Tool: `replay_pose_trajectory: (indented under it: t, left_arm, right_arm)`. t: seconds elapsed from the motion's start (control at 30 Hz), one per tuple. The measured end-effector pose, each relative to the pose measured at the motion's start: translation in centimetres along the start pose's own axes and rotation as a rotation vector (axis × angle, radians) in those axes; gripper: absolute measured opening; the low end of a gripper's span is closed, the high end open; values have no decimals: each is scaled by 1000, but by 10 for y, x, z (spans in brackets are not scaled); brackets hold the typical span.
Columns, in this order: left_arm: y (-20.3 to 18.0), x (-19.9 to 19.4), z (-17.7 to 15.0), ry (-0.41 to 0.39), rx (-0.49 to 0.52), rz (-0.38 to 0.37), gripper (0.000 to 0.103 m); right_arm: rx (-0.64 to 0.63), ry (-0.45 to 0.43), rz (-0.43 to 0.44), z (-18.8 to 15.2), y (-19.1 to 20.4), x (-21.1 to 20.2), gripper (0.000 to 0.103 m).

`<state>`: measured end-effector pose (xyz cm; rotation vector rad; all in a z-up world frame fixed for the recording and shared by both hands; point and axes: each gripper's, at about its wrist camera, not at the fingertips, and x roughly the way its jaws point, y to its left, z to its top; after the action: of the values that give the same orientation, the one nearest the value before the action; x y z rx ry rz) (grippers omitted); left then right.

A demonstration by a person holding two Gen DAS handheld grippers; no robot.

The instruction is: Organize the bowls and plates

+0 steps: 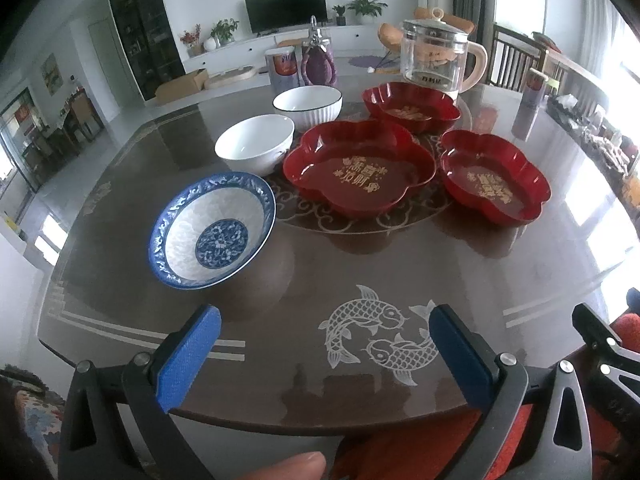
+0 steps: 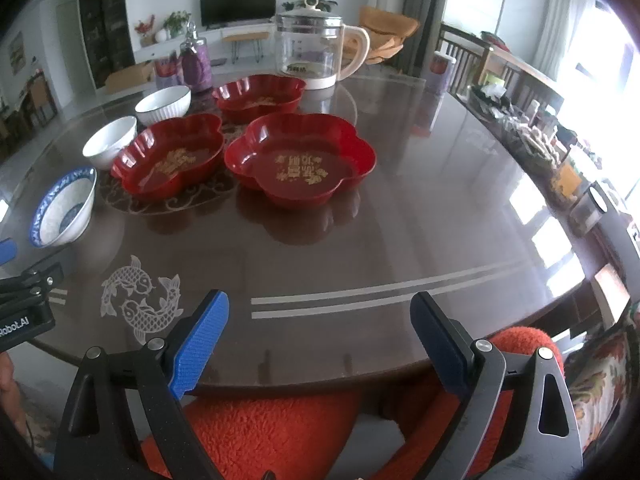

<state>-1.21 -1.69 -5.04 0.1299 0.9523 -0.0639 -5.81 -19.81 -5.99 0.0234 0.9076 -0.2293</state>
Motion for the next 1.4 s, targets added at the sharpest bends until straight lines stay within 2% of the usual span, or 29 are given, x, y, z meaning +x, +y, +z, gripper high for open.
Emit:
replay_pose_trajectory:
  t: [0.23, 0.3, 0.43, 0.53, 0.67, 0.7, 0.8, 0.87, 0.97, 1.07, 1.17, 1.27, 1.4]
  left_arm:
    - [2, 11, -2, 49, -9, -57, 103]
    - [-2, 21, -4, 80, 22, -85, 103]
    - [-18, 52, -9, 226, 104, -92, 103]
    - [-24, 55, -4, 202, 137, -110, 103]
    - [-26, 52, 46, 134, 112, -218, 102]
    - [-27, 52, 68, 110, 117, -260, 102]
    - [-36, 62, 129, 57, 143, -293, 103]
    - [-49, 82, 170, 69, 170, -334, 103]
    - [-82, 125, 210, 171, 234, -403, 101]
    - [-117, 157, 224, 232, 316, -384, 82]
    - [-137, 182, 228, 289, 317, -394, 72]
    - [-147, 200, 230, 335, 307, -397, 58]
    - [-155, 209, 222, 370, 311, -408, 39]
  right_arm:
    - [17, -6, 33, 0, -2, 0, 94]
    - [38, -3, 84, 0, -5, 2, 94]
    - [122, 40, 271, -2, -19, 17, 94]
    - [119, 100, 304, 1, -26, 33, 94]
    - [98, 90, 244, 26, -48, 43, 94]
    - [100, 84, 237, 39, -55, 44, 94]
    - [114, 67, 228, 73, -73, 51, 94]
    - [144, 93, 206, 98, -86, 66, 94]
    - [200, 162, 174, 120, -99, 94, 94]
    - [299, 209, 242, 129, -116, 119, 94]
    - [385, 253, 311, 132, -125, 139, 94]
    - [388, 275, 334, 138, -120, 154, 92]
    - [338, 316, 309, 146, -105, 174, 91]
